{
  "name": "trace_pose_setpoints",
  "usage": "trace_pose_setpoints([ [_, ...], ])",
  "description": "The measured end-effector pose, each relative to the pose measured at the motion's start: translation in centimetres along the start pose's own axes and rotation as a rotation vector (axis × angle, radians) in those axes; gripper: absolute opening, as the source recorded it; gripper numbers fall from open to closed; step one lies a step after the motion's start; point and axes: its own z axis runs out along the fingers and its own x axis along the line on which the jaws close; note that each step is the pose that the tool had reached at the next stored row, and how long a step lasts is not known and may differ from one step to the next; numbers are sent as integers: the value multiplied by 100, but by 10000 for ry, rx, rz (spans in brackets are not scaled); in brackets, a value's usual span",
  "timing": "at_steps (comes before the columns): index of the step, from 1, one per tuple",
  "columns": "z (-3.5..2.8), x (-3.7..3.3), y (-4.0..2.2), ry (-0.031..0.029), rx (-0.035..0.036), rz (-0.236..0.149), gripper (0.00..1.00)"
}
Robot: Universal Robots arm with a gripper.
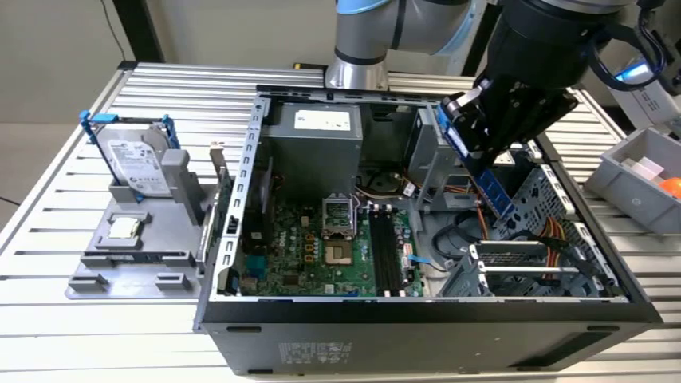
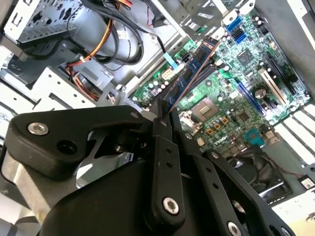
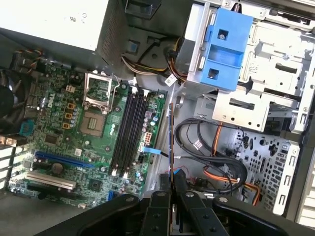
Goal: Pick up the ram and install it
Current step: 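Insert the ram into the slot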
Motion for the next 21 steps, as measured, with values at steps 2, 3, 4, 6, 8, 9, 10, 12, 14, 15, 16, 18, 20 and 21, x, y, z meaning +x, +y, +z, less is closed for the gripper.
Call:
trace_pose_setpoints([
  [2, 0, 0, 0, -3, 1, 81, 0],
  [3, 0, 0, 0, -5, 3, 122, 0],
  [4, 0, 0, 0, -7, 4, 163, 0],
  [6, 0, 0, 0, -9, 5, 238, 0],
  [8, -1, 0, 0, -12, 8, 314, 0],
  [9, -1, 0, 0, -13, 9, 351, 0],
  [10, -1, 0, 0, -15, 10, 389, 0],
  [12, -1, 0, 0, -17, 11, 465, 0],
  [14, -2, 0, 0, -21, 13, 538, 0],
  [15, -2, 0, 0, -22, 15, 573, 0],
  [16, -2, 0, 0, -22, 16, 605, 0],
  [18, -3, 0, 0, -25, 18, 666, 0],
  [20, -3, 0, 0, -27, 20, 718, 0],
  [21, -3, 0, 0, -27, 20, 740, 0],
])
